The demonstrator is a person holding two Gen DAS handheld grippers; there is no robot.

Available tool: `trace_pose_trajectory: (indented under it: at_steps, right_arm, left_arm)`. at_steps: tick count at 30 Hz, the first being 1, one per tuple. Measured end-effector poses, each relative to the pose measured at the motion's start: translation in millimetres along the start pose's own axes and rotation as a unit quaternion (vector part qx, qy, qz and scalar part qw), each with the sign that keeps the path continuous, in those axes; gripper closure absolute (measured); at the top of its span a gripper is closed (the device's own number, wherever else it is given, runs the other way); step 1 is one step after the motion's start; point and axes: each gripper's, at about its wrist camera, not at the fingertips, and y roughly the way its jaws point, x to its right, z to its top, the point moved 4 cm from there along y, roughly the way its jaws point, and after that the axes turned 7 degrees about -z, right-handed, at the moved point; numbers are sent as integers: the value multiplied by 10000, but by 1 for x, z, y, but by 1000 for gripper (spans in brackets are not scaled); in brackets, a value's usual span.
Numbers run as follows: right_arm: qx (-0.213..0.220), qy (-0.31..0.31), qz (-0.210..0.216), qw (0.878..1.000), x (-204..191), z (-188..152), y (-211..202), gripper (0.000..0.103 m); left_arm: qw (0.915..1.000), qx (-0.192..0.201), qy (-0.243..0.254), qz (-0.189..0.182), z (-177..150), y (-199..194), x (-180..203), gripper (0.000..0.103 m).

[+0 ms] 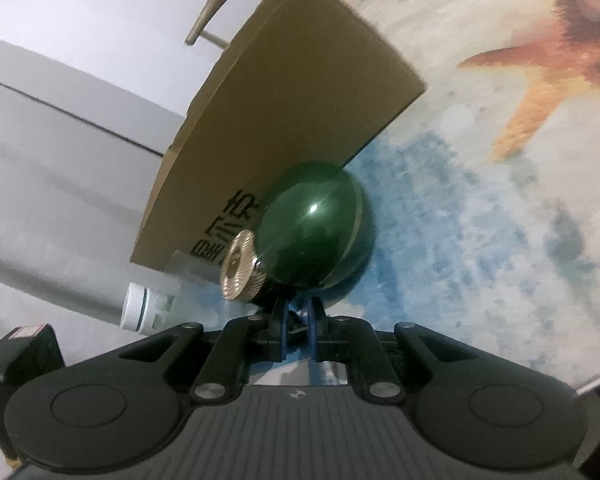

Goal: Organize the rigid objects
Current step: 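Return the right gripper to the table and grasp the black object by the gold jar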

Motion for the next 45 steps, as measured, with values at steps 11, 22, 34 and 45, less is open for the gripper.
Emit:
trace_pose_trajectory:
  at_steps: [11, 22, 34, 45]
  right_arm:
    - [-154, -879, -156, 9959, -26, 2, 27, 92]
    - [-750, -844, 275, 9932, -26, -17, 25, 92]
    - [-228, -1322, -207, 9908, -45, -2, 32, 92]
    - [-778, -1197, 102, 9897, -46, -8, 60, 91]
  left_arm:
    - [9994, 239, -246, -87, -5, -10, -9, 23]
    - [9966, 376, -585, -433, -6, -9, -25, 27]
    - [9972, 335, -675, 13, -8, -15, -34, 26]
    - [9963, 450, -727, 82, -7, -16, -44, 27]
